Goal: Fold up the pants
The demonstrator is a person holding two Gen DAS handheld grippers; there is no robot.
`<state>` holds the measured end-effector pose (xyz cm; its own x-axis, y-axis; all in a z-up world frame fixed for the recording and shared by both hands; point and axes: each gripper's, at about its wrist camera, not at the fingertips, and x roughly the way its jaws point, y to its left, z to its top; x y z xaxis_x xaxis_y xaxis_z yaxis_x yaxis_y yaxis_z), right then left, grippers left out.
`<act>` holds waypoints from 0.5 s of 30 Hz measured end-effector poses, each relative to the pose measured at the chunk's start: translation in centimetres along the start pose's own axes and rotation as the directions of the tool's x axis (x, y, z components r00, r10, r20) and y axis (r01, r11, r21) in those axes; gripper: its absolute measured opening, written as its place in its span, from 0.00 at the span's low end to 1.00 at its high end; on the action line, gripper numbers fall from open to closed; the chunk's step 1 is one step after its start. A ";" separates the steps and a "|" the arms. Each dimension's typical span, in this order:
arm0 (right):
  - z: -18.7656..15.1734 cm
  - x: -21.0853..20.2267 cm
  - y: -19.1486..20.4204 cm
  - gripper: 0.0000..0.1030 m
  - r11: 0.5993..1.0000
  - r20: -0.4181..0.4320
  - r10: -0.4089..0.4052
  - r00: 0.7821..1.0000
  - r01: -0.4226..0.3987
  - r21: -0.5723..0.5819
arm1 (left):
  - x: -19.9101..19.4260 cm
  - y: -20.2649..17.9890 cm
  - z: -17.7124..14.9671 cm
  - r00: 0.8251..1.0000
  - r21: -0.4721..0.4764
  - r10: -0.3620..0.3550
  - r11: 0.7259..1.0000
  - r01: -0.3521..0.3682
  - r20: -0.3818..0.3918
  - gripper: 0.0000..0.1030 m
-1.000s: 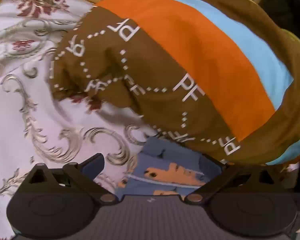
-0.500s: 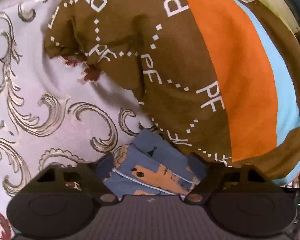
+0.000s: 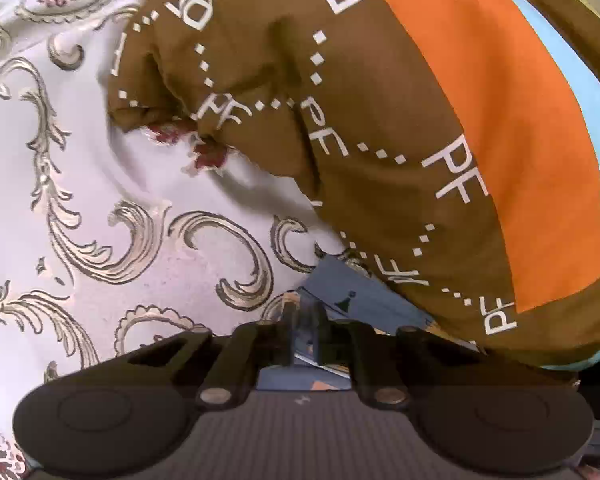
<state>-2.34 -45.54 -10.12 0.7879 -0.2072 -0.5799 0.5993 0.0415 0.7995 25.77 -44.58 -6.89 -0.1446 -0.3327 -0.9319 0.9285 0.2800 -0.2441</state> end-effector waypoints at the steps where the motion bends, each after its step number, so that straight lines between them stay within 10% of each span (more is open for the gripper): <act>1: 0.0 -0.1 0.1 0.08 1.000 0.009 -0.005 1.000 0.005 -0.008 | -0.2 -0.1 -0.1 1.000 -0.007 0.004 1.000 -0.003 0.015 0.02; 15: -0.6 -0.8 1.5 0.06 0.989 0.082 -0.041 0.996 0.052 -0.136 | -0.6 -1.9 -0.8 0.999 0.049 0.046 0.998 -0.047 0.013 0.09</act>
<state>-1.97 -44.69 -8.50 0.7487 -0.2877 -0.5972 0.6528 0.1633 0.7397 23.82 -44.19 -6.08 -0.0969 -0.3315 -0.9385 0.9498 0.2510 -0.1868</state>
